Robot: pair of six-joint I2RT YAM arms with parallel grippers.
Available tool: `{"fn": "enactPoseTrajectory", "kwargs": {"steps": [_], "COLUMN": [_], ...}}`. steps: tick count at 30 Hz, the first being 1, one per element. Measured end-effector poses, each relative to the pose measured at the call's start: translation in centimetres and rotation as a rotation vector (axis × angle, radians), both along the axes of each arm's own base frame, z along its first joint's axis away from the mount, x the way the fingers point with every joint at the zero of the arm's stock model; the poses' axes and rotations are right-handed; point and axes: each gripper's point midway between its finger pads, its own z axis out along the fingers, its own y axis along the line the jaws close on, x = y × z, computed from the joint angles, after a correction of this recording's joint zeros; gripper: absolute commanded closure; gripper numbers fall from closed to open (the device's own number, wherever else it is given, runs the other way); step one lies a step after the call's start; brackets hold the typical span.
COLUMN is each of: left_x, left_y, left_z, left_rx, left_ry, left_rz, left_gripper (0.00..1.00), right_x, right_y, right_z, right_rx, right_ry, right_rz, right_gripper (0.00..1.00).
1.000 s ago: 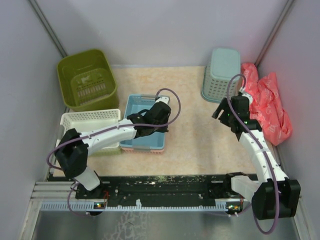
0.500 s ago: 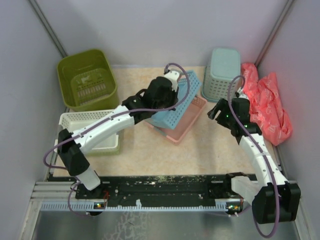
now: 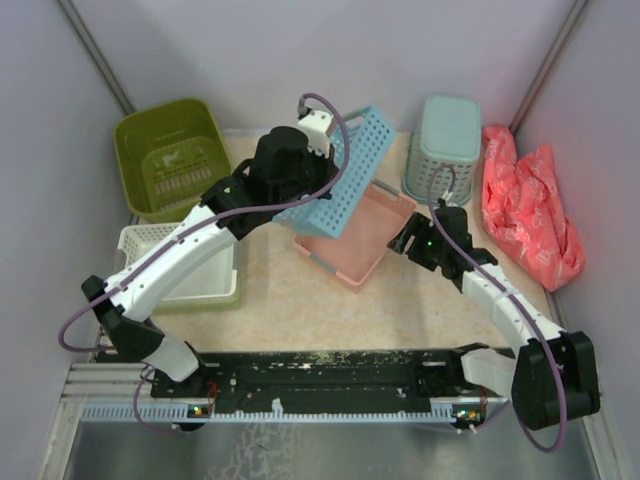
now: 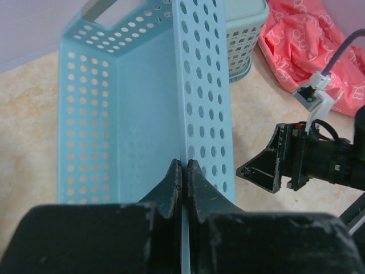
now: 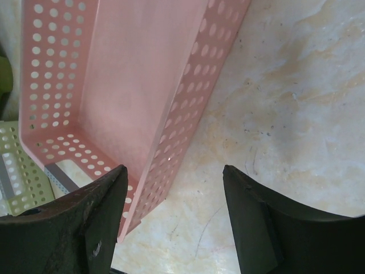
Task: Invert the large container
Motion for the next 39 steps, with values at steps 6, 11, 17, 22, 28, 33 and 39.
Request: {"fn": "enactPoseTrajectory", "kwargs": {"steps": [6, 11, 17, 22, 28, 33, 39], "left_x": [-0.4, 0.8, 2.0, 1.6, 0.9, 1.3, 4.2], "left_y": [2.8, 4.8, 6.5, 6.6, 4.9, 3.8, 5.2], "left_z": [3.0, 1.8, -0.3, -0.8, -1.3, -1.3, -2.1], "left_rx": [-0.06, -0.075, -0.074, -0.092, -0.182, -0.286, -0.488], "left_ry": [-0.035, 0.005, 0.067, 0.095, 0.158, 0.238, 0.367], "left_rz": [0.037, 0.077, 0.101, 0.075, -0.034, -0.124, -0.162], "left_gripper": [1.0, 1.0, 1.0, 1.0, 1.0, 1.0, 1.0], "right_x": [0.1, 1.5, 1.3, -1.2, -3.7, -3.4, -2.8], "right_y": [1.7, 3.2, -0.2, -7.6, -12.7, -12.8, -12.4], "right_z": [-1.0, -2.6, -4.9, -4.2, -0.1, 2.3, 6.4], "right_rx": [-0.024, -0.081, -0.245, -0.357, -0.442, -0.434, -0.372], "right_ry": [0.034, 0.102, 0.207, 0.239, 0.15, 0.12, -0.021], "right_rz": [0.02, 0.011, -0.097, -0.276, -0.425, -0.436, -0.444], "right_gripper": [0.38, 0.41, 0.41, 0.36, 0.36, 0.35, 0.35]}}
